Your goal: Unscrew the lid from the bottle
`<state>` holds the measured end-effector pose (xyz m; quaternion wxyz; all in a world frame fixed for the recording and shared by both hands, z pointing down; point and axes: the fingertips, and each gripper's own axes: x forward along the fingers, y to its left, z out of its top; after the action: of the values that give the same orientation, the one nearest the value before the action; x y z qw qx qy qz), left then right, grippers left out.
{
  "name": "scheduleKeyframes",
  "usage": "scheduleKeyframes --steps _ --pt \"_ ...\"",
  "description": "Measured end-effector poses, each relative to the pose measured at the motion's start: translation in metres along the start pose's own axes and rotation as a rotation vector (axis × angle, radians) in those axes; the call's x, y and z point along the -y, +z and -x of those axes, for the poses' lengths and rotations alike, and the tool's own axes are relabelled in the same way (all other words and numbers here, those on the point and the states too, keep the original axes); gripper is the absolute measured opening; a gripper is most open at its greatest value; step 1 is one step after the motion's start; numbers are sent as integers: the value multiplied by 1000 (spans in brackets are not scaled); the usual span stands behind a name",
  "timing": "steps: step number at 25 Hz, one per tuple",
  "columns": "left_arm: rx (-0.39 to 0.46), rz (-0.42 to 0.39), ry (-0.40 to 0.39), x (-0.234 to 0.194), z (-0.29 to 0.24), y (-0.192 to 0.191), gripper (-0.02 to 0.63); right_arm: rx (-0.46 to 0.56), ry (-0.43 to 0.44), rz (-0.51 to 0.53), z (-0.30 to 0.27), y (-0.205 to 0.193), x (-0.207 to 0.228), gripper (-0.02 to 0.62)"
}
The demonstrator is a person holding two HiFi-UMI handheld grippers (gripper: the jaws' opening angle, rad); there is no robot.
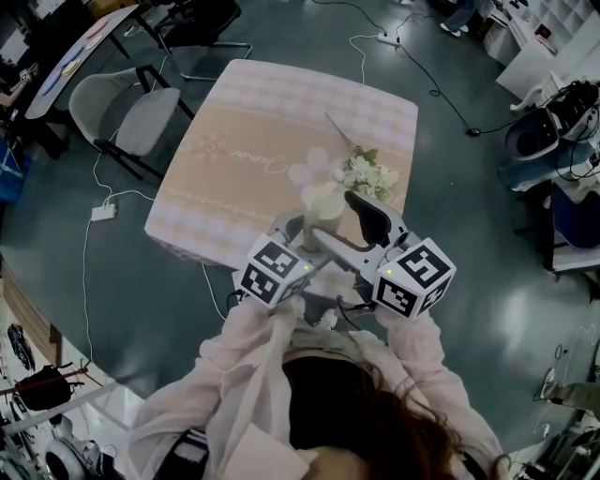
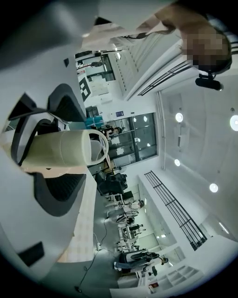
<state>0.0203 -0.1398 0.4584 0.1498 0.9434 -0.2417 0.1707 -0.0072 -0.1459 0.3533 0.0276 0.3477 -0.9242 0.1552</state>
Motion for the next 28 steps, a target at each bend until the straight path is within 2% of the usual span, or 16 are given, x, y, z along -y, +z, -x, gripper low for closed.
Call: scheduleKeyframes --steps 3,7,11,16,20,28 --pt "-15 4 2 4 0 -4 313 -17 3 22 -7 -1 -2 356" --pt "-7 3 -1 8 0 -2 314 -22 5 64 -10 2 -3 295" --pt "12 1 -23 14 1 3 314 9 14 93 -6 4 -7 291" --pt "1 -39 -33 17 3 4 314 51 47 100 0 6 -10 290" --pt "-10 -51 -46 19 2 4 314 62 79 87 5 7 -9 285" --pt "-26 -69 -86 28 3 3 316 72 122 127 14 8 -16 276"
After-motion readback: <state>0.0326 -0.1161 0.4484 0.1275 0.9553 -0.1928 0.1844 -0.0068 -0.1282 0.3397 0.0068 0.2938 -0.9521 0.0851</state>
